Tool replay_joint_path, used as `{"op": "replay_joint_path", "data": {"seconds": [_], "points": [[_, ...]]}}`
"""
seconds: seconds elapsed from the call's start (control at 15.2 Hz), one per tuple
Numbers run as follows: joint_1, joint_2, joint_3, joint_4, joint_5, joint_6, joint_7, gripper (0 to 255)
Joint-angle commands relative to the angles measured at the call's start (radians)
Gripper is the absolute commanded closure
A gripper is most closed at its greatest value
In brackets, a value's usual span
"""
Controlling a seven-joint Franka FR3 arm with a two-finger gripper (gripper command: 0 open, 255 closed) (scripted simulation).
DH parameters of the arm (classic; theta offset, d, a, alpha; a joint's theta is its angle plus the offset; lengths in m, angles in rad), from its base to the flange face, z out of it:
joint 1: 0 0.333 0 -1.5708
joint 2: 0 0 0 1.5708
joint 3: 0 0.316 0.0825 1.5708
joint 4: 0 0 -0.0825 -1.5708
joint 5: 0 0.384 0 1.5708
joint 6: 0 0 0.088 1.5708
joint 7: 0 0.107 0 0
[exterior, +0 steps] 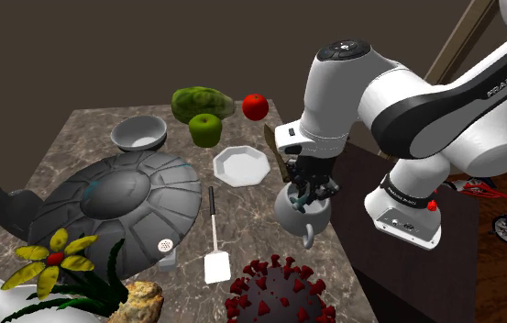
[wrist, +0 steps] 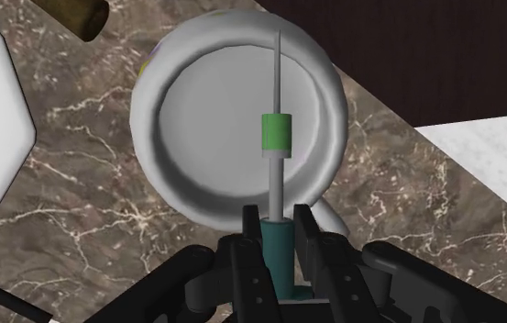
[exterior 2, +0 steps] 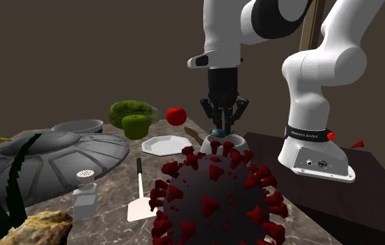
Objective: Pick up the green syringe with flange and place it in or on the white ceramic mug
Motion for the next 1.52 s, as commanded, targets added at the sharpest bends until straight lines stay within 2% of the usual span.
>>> {"op": "replay_joint_path", "data": {"seconds": [0.0, 0.2, 0.66, 0.73, 1.06, 1.32, 1.45], "points": [[0.0, 0.029, 0.005, -0.011, 0.003, 0.04, 0.0, 255], [-0.001, 0.074, 0.01, -0.026, 0.005, 0.101, -0.001, 255], [-0.001, 0.074, 0.01, -0.026, 0.005, 0.101, -0.001, 255], [-0.001, 0.074, 0.01, -0.026, 0.005, 0.1, -0.001, 0], [-0.001, 0.074, 0.01, -0.026, 0.005, 0.101, -0.001, 0], [-0.004, -0.04, -0.008, 0.038, -0.008, -0.077, 0.0, 0], [-0.004, -0.041, -0.008, 0.038, -0.008, -0.078, 0.0, 0]]}}
